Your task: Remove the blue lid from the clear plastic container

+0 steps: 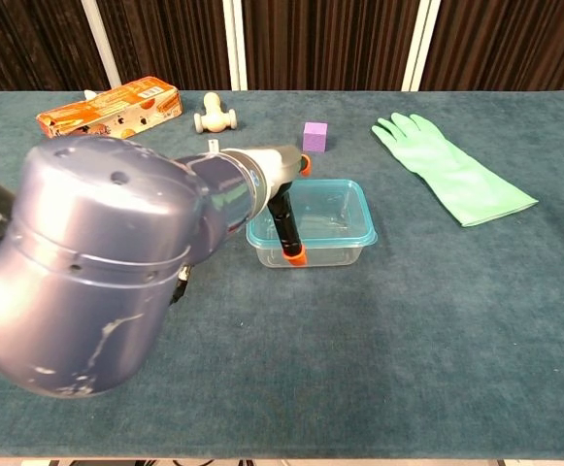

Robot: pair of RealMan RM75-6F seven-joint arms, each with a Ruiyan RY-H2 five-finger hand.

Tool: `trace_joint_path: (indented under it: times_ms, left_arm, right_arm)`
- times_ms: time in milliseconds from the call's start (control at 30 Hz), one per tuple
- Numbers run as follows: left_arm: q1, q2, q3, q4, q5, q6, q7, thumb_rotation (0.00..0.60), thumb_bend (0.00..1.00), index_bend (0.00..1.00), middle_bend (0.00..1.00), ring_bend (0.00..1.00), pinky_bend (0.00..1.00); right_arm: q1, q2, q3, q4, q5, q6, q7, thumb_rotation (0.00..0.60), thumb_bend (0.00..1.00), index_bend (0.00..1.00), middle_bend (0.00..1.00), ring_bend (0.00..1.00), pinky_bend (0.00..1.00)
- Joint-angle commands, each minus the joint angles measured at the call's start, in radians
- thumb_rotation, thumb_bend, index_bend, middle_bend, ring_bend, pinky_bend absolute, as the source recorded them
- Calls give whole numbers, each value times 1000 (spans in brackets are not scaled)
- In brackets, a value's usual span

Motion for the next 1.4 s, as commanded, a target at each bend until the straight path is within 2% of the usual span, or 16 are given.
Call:
trace_joint_path:
  times_ms: [33, 200, 333, 433, 633, 933, 1200, 1400]
  left_arm:
    - [-13, -12, -10, 22, -11, -4, -6, 600, 41, 0, 40, 7, 87]
    - [-24, -24, -4, 52, 21, -14, -35, 600, 125, 23, 184, 99, 210]
    - [-22, -23, 14, 54, 44, -21, -49, 600, 208, 34, 240, 165, 285]
    - [-18, -17, 30, 55, 61, -33, -56, 600, 230, 47, 259, 181, 305]
    - [-6, 20, 91, 50, 134, -89, -71, 600, 230, 57, 260, 183, 311]
    - [15, 128, 183, 42, 254, -253, -124, 600, 231, 74, 260, 183, 309]
    - [31, 193, 207, 50, 331, -368, -232, 600, 231, 74, 259, 183, 306]
    - [38, 223, 224, 56, 378, -433, -321, 600, 230, 75, 259, 177, 299]
  right_arm:
    - [0, 0, 0, 0, 1, -1, 0, 600, 238, 0, 0, 0, 0]
    - [0, 0, 1, -1, 4, -1, 1, 600, 238, 0, 0, 0, 0]
    - [0, 1, 1, -3, 5, -2, 2, 600, 238, 0, 0, 0, 0]
    - [0, 2, 0, -6, 4, -2, 2, 600, 238, 0, 0, 0, 0]
    - [1, 6, -1, -12, 2, -3, 1, 600, 238, 0, 0, 0, 0]
    - [16, 13, 6, -45, -5, -8, -24, 600, 238, 0, 0, 0, 0]
    - [51, -7, 25, -82, 5, -30, -68, 600, 238, 0, 0, 0, 0]
    - [95, -63, 41, -98, 16, -47, -136, 600, 238, 0, 0, 0, 0]
